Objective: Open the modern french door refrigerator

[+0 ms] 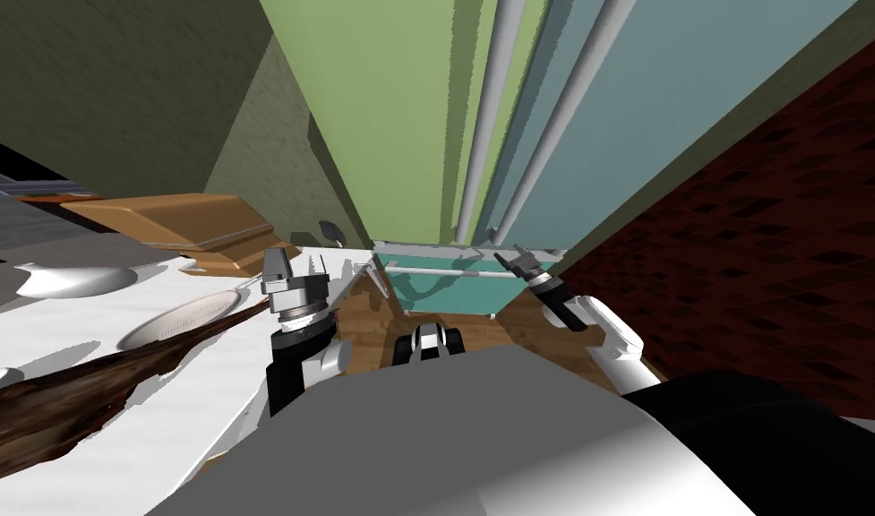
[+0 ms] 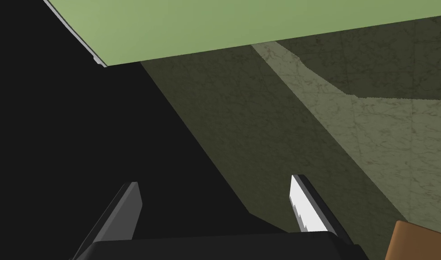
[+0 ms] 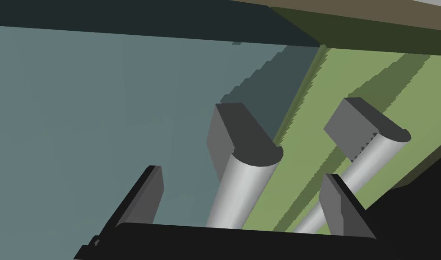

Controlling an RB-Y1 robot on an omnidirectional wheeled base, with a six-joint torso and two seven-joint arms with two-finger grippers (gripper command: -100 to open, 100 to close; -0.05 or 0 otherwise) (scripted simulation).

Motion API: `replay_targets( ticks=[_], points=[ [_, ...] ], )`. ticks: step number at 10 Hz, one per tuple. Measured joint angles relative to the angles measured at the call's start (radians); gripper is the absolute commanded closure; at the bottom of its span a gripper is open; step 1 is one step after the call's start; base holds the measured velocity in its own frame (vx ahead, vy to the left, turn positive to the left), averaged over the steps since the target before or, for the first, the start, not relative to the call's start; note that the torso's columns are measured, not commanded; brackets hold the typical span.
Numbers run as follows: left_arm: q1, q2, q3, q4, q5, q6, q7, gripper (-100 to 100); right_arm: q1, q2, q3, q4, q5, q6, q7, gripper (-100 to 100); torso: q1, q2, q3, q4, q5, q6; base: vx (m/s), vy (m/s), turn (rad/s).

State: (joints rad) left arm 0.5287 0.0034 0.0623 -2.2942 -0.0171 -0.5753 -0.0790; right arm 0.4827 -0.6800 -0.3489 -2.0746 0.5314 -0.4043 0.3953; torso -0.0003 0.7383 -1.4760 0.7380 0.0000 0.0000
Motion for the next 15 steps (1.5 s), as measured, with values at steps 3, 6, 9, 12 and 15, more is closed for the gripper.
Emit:
replay_targets(
  ticks=[3,6,9,12,15],
  points=[
    [0.0,0.0,0.0,0.0,0.0,0.0,0.0,0,-0.002,-0.072,-0.036,0.032,0.075,0.026,0.047,-100,0.0,0.0,0.0,0.0,0.0,0.0,0.03,0.124,-0.049],
    [0.0,0.0,0.0,0.0,0.0,0.0,0.0,0,-0.011,-0.141,-0.064,0.066,0.143,0.053,0.088,-100,0.0,-0.001,0.0,0.0,0.0,0.0,0.034,0.109,-0.037],
    [0.0,0.0,0.0,0.0,0.0,0.0,0.0,0,-0.01,-0.186,-0.09,0.086,0.185,0.068,0.114,-100,-0.002,0.001,0.001,0.0,-0.001,0.0,0.055,0.077,-0.016],
    [0.0,0.0,0.0,0.0,0.0,0.0,0.0,0,-0.007,-0.203,-0.104,0.083,0.18,0.077,0.101,100,-0.001,0.001,0.001,-0.002,-0.002,-0.002,0.003,-0.059,-0.002],
    [0.0,0.0,0.0,0.0,0.0,0.0,0.0,0,-0.002,-0.202,-0.083,0.037,0.174,0.039,0.106,100,0.003,0.006,0.004,0.002,0.0,0.001,-0.137,-0.175,0.048]
  ],
)
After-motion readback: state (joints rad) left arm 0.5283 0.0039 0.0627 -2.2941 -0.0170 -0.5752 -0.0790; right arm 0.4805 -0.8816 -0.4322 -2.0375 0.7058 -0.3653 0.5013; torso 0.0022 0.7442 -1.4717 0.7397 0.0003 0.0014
